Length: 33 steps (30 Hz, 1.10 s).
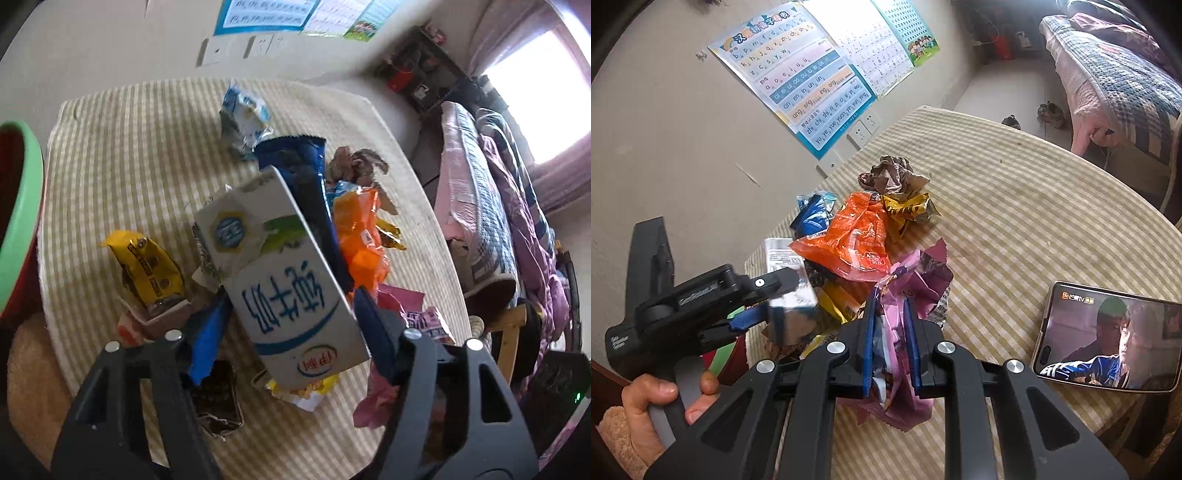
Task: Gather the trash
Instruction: 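Grasp the white milk carton with the left gripper and lift it, then drop the milk carton and pink wrapper into the red bucket with both grippers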
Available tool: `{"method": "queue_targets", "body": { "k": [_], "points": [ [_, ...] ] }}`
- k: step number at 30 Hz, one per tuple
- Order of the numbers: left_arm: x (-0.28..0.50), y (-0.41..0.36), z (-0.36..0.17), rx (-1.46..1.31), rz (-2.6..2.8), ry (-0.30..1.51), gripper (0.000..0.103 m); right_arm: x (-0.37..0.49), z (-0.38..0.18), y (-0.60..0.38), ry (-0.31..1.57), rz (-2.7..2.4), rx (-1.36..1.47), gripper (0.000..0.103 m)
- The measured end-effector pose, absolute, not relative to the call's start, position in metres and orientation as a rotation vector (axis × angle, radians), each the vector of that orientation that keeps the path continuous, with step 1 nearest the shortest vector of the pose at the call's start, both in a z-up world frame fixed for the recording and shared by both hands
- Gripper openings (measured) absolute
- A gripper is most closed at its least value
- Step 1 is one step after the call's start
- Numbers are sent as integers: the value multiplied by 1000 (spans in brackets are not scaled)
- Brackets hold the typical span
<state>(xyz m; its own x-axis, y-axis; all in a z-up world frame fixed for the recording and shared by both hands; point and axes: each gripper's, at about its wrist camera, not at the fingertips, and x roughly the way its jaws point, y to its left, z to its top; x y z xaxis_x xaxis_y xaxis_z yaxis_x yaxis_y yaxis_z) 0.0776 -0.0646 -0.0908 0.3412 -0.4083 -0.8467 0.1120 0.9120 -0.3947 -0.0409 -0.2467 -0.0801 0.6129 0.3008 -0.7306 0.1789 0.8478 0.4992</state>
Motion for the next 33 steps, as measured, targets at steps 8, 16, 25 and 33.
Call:
{"method": "queue_targets", "body": {
  "k": [8, 16, 25, 33],
  "points": [
    [56, -48, -63, -150, -358, 1058, 62, -43, -74, -246, 890, 60, 552, 16],
    [47, -7, -41, -33, -304, 933, 62, -42, -76, -236, 921, 36, 468, 14],
    [55, 55, -46, -57, -206, 909, 62, -38, -96, -223, 1085, -8, 399, 12],
    [75, 123, -59, -81, -90, 908, 62, -16, -18, -211, 907, -33, 381, 12]
  ]
}}
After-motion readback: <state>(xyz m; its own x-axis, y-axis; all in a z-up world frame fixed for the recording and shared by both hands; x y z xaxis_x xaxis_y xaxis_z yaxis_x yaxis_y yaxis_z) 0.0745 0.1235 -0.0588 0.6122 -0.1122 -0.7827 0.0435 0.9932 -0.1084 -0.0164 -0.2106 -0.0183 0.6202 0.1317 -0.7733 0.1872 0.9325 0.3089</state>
